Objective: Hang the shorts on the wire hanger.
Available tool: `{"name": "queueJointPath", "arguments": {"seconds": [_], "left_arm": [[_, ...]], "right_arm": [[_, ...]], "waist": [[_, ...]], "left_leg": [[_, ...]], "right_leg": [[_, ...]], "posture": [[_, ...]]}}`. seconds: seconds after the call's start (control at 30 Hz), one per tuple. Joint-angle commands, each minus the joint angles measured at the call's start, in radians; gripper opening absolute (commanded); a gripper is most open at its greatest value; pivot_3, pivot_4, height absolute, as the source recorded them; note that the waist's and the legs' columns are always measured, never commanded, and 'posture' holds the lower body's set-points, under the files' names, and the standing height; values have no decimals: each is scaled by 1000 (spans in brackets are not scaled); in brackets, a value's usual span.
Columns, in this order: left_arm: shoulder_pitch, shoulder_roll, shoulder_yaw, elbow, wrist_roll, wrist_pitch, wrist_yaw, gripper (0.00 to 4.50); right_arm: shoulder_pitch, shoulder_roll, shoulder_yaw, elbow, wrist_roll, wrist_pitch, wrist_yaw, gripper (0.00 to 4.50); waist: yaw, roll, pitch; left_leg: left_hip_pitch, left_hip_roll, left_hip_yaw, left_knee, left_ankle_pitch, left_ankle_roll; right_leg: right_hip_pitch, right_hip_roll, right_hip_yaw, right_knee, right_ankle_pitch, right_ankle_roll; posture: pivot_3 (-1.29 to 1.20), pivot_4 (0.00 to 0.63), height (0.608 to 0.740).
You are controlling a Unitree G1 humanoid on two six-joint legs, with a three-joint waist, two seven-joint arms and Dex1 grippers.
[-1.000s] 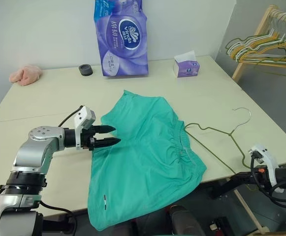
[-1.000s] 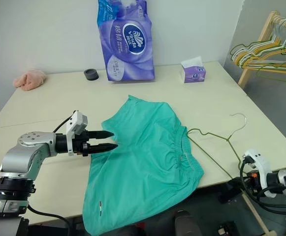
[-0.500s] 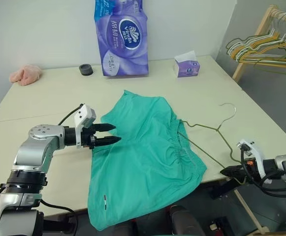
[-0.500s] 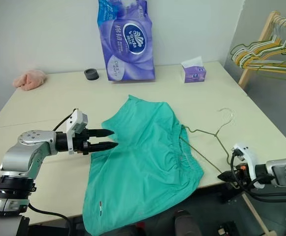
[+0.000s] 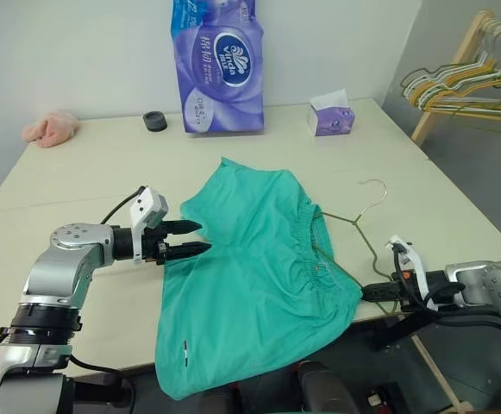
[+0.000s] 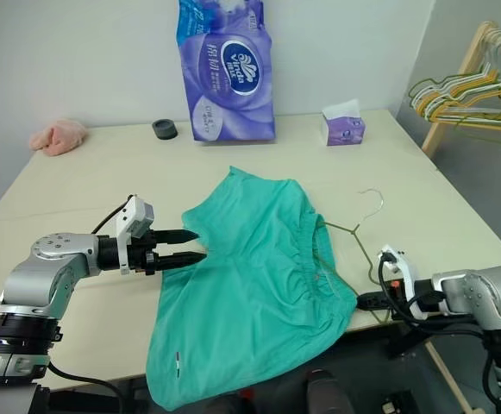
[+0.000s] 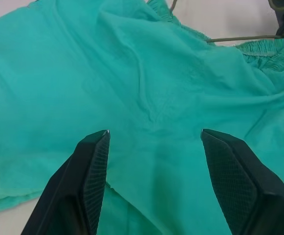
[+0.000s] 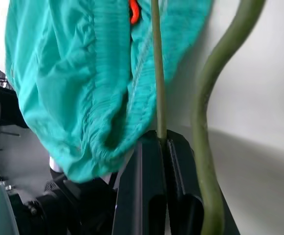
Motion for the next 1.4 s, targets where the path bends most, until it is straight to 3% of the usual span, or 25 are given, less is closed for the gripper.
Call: {"name": "queueJointPath", "arguments": {"seconds": [0.03,0.37,0.57,0.63,0.77,0.8,0.97,1.1,1.4], "left_arm": [[-21,9,23,-27,-9,-8,6,3141],[-30,0,39,-20,-10,-4,40,3141],[-128,-60,102,93,16,-54,208,3141],[-158,-74,115,134,33,-90,253,3499],[-213,-86,129,177,35,-139,271,4484],[-230,-84,127,182,38,-157,267,4484],[-356,-66,106,203,42,-231,207,4484],[-418,-31,27,165,43,-219,42,4484],[-460,-30,-156,195,168,-402,-188,4484]], "right_arm": [[-6,2,21,-19,13,11,-6,0],[-76,134,-59,-24,8,-6,-123,0],[-87,126,-70,-112,-44,-136,-182,0],[-94,132,-60,-128,-66,-182,-200,0],[-110,75,103,-159,-245,-432,-176,0],[-115,59,145,-163,-290,-490,-165,0],[-154,19,289,-147,-468,-704,-130,0],[-191,10,356,-138,-582,-834,-101,0],[-226,42,397,-161,-689,-947,-53,0]], "waist": [[9,0,0],[20,0,0],[24,-1,-1],[23,-1,-1],[18,-1,-2],[17,-1,-2],[17,-1,-2],[16,-1,-3],[16,-1,-3]], "left_leg": [[0,0,0,0,0,0],[0,0,0,0,0,0],[-1,0,0,1,0,0],[-1,0,0,1,0,0],[-1,0,0,0,0,0],[-1,0,1,0,0,0],[-2,0,1,0,0,-1],[-1,-1,2,0,0,-1],[-1,-1,2,1,1,-1]], "right_leg": [[0,0,0,0,0,0],[-1,0,0,1,0,0],[-1,0,0,1,1,0],[-1,0,0,2,1,0],[-1,0,0,1,1,0],[-2,0,0,1,1,0],[-3,0,0,1,1,0],[-3,1,0,1,1,0],[-3,1,0,2,1,0]], "posture": [[-189,75,740],[-189,75,740],[-185,66,740],[-187,66,740],[-191,65,740],[-191,65,740],[-191,60,740],[-182,55,740],[-185,49,740]]}}
